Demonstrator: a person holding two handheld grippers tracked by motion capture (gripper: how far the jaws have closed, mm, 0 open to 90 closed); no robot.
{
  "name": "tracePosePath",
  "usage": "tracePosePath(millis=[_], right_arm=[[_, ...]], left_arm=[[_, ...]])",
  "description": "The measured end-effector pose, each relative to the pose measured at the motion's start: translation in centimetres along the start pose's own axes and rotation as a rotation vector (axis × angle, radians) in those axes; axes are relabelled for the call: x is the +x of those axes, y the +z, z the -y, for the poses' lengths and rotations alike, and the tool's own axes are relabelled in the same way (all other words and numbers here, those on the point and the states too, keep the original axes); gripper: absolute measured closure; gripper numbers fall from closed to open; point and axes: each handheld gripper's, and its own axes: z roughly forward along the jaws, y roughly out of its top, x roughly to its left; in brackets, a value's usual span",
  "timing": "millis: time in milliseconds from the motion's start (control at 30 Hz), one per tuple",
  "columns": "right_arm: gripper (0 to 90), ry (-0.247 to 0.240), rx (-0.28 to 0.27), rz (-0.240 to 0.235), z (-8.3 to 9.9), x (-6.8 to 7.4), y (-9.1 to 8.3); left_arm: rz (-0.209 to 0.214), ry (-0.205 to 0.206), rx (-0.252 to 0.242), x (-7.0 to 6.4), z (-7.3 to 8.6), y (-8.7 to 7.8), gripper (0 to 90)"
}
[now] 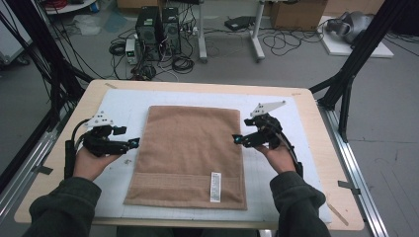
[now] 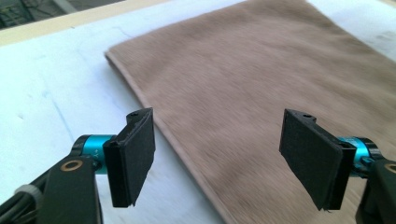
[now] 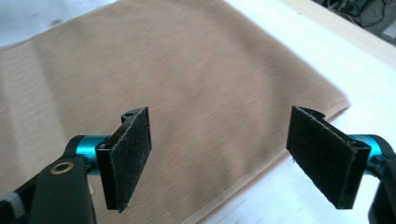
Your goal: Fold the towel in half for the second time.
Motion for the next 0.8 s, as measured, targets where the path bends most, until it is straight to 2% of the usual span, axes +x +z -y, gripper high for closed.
tracePosePath(millis=[33,67,100,133,167,200,233,267,300,367,400,433,467,533,567,633,667,733,800], right_arm=[[21.0,0.0,0.0,0.0,0.0,0.0,0.0],[20.7,0.016,0.015,0.014,-0.6,-1.0,0.5],[19.8,0.031,0.031,0.02,-0.9,-1.6,0.8],[19.4,0.047,0.039,0.034,-0.9,-2.1,1.3],[18.5,0.057,0.044,0.029,-0.8,-2.5,1.7],[18.5,0.057,0.044,0.029,-0.8,-2.5,1.7],[17.7,0.071,0.063,0.043,-0.6,-3.0,2.5],[17.7,0.071,0.063,0.043,-0.6,-3.0,2.5],[17.7,0.071,0.087,0.042,-0.3,-3.2,3.5],[17.9,0.041,0.087,0.083,0.0,-3.2,4.3],[18.8,0.043,0.076,0.094,0.3,-3.4,4.7],[19.3,0.055,0.069,0.098,0.6,-3.5,5.1],[19.3,0.055,0.069,0.098,0.6,-3.5,5.1],[20.0,0.1,0.097,0.106,1.6,-4.4,6.3],[20.3,0.109,0.107,0.109,2.0,-4.7,6.7],[22.7,0.136,0.121,0.119,2.7,-5.0,7.3],[23.4,0.154,0.129,0.109,3.0,-5.2,7.6],[24.7,0.164,0.149,0.119,3.4,-5.4,8.2],[25.8,0.174,0.153,0.123,3.6,-5.6,8.6]], left_arm=[[-0.006,-0.007,-0.002,0.2,-0.4,0.4,27.3],[-0.018,-0.002,0.003,0.5,-0.8,0.7,27.6],[-0.032,-0.011,0.002,1.1,-1.2,1.8,27.9],[-0.05,-0.017,0.013,1.4,-1.3,2.3,28.3],[-0.05,-0.017,0.013,1.4,-1.3,2.3,28.3],[-0.067,-0.028,0.023,1.7,-1.3,2.9,28.3],[-0.076,-0.038,0.031,2.0,-1.3,3.5,28.9],[-0.086,-0.042,0.033,2.2,-1.2,4.0,28.9],[-0.089,-0.056,0.037,2.4,-1.2,4.6,29.8],[-0.095,-0.088,0.039,2.7,-0.9,5.5,30.4],[-0.103,-0.097,0.047,2.9,-0.8,5.9,31.3],[-0.129,-0.107,0.061,3.1,-0.6,6.7,32.5],[-0.129,-0.107,0.061,3.1,-0.6,6.7,34.3],[-0.187,-0.108,0.097,3.6,-0.1,7.7,36.8],[-0.187,-0.108,0.097,3.6,-0.1,7.7,37.5],[-0.185,-0.142,0.114,4.0,0.3,8.4,38.0],[-0.184,-0.166,0.124,4.1,0.5,8.9,38.9],[-0.174,-0.173,0.126,4.1,0.7,9.2,39.0],[-0.162,-0.169,0.091,3.9,0.8,9.8,35.5]])
